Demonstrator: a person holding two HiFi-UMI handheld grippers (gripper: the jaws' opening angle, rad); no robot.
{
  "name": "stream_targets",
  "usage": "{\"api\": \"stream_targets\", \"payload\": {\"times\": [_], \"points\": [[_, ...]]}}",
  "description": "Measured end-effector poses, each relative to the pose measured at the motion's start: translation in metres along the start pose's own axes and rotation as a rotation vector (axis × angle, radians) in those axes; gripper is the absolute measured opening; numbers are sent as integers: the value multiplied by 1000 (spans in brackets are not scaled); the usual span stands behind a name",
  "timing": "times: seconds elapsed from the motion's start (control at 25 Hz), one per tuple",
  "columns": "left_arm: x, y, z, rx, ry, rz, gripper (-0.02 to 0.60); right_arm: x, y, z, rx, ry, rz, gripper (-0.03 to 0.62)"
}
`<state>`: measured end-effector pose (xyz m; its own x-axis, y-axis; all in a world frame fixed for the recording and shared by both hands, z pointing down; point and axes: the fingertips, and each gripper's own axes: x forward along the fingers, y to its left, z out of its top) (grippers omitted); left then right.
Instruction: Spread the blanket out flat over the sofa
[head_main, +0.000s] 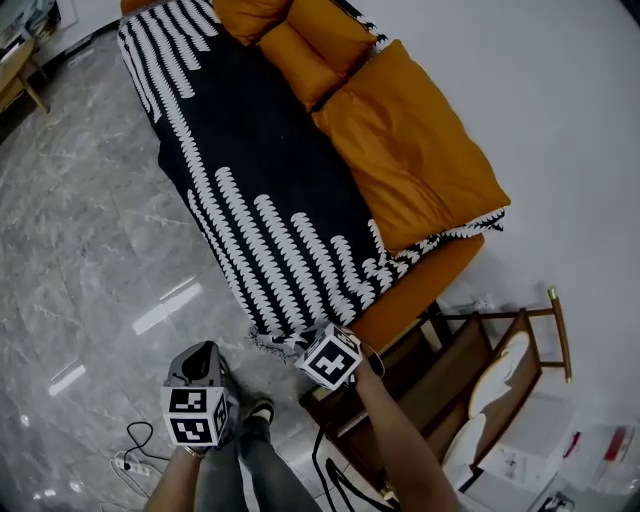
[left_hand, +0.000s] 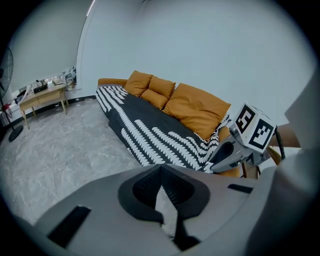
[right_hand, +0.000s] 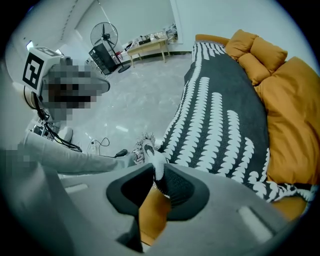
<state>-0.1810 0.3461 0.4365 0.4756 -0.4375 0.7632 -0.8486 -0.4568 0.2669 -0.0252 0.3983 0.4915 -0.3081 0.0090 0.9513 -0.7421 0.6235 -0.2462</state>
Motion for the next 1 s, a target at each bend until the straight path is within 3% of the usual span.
{"api": "stream_targets", "payload": {"times": [0.6,1.0], "points": [[0,-10,4,47,8,-39,3,-16,3,-3,65,-62,-7,121],[-39,-20,23,94,-12,-52,3,-52,12,-4,134,-128,-54,130]]}}
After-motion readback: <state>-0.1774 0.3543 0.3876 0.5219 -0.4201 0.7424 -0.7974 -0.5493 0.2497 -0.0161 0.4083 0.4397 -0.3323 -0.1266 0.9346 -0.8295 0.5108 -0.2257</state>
